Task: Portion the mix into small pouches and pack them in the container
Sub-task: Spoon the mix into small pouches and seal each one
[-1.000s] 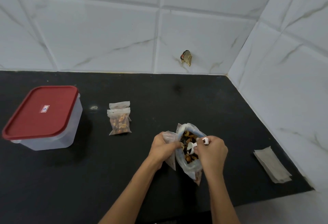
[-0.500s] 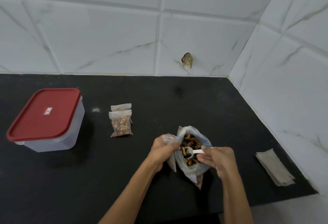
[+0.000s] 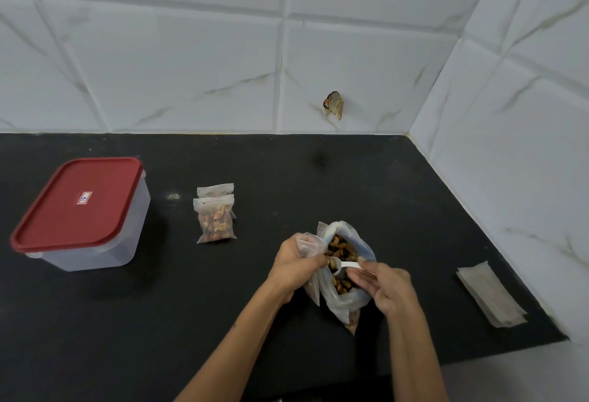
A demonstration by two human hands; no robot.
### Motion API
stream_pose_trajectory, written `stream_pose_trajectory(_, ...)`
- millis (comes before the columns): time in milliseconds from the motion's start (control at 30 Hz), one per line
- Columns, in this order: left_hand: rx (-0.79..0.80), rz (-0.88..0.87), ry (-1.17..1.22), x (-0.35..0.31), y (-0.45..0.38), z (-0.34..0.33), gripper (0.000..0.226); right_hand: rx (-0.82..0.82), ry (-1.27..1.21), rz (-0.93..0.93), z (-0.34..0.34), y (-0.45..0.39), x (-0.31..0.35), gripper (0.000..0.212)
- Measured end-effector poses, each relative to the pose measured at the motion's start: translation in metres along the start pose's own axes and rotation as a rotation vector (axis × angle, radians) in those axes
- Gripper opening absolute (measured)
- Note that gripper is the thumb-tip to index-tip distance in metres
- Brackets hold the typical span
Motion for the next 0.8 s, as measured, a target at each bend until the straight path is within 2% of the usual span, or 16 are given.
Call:
stream_pose_trajectory(67, 0.005, -0.013, -0.024, -0.003, 0.002, -0.002, 0.064, 0.007, -0.046, 0.004, 0.0, 0.001, -0.002, 0.005)
stream_pose_trajectory(233, -0.02, -0.015, -0.029, -0.002, 0.004, 0.002, 0.055, 0.044, -0.072, -0.016, -0.001, 0.004, -0.004, 0.004)
stream_pose_trajectory(367, -0.028, -0.019, -0.007, 0.003, 0.005, 0.006, 0.034, 0.062, -0.006, -0.011, -0.005, 0.005, -0.002, 0.004)
stream_pose_trajectory(433, -0.032, -0.022, -0.01, 0.004, 0.005, 0.006, 0.031, 0.059, -0.013, 0.003, -0.009, 0.004, -0.003, 0.004)
stream_pose_trajectory(633, -0.016, -0.037, 0.011, -0.001, 0.009, 0.001, 0.046, 0.072, -0.175, 0.0, -0.01, 0.004, -0.01, 0.004)
stream_pose_trajectory(733, -0.008, -0.041, 0.033, -0.002, 0.008, 0.002, 0.04, 0.097, -0.234, -0.009, -0.008, 0.006, -0.011, 0.007)
stream_pose_trajectory(800, -0.016, -0.031, 0.016, -0.002, 0.009, 0.002, 0.048, 0.102, -0.256, -0.01, -0.008, 0.006, -0.011, 0.009)
Point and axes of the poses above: each hand's wrist, its own y-axis away from the middle knuckle, its own z-axis out of the back of the hand, x = y × z, the point moved 9 cm from there along -y, towards the middle knuckle, and after that the axes turned 15 degrees about x, right-handed, at the moved point
